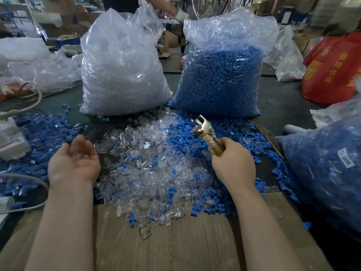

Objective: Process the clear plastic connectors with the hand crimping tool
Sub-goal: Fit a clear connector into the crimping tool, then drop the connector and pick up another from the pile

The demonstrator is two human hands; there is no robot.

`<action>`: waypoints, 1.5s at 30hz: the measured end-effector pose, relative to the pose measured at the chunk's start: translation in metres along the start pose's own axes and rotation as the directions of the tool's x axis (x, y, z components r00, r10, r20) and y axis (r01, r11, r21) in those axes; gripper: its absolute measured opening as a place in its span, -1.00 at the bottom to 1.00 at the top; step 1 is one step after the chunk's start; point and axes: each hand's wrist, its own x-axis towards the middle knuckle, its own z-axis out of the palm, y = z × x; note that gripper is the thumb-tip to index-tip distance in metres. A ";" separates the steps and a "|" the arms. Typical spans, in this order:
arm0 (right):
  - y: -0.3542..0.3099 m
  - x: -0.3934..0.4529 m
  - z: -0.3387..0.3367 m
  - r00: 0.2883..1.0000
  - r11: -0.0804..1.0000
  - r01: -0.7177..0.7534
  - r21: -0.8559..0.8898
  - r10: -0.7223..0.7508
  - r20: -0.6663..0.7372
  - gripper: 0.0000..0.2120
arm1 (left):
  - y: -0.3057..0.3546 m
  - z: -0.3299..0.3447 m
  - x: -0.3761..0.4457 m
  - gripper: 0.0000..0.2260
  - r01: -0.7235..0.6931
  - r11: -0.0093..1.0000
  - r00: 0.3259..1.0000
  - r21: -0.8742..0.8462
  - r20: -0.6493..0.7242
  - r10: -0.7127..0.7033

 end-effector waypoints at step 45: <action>-0.018 0.000 0.004 0.999 0.986 -0.036 0.164 0.030 0.042 -0.84 | -0.066 0.024 -0.050 -0.95 -0.640 -0.461 0.764 0.615 0.573 -0.296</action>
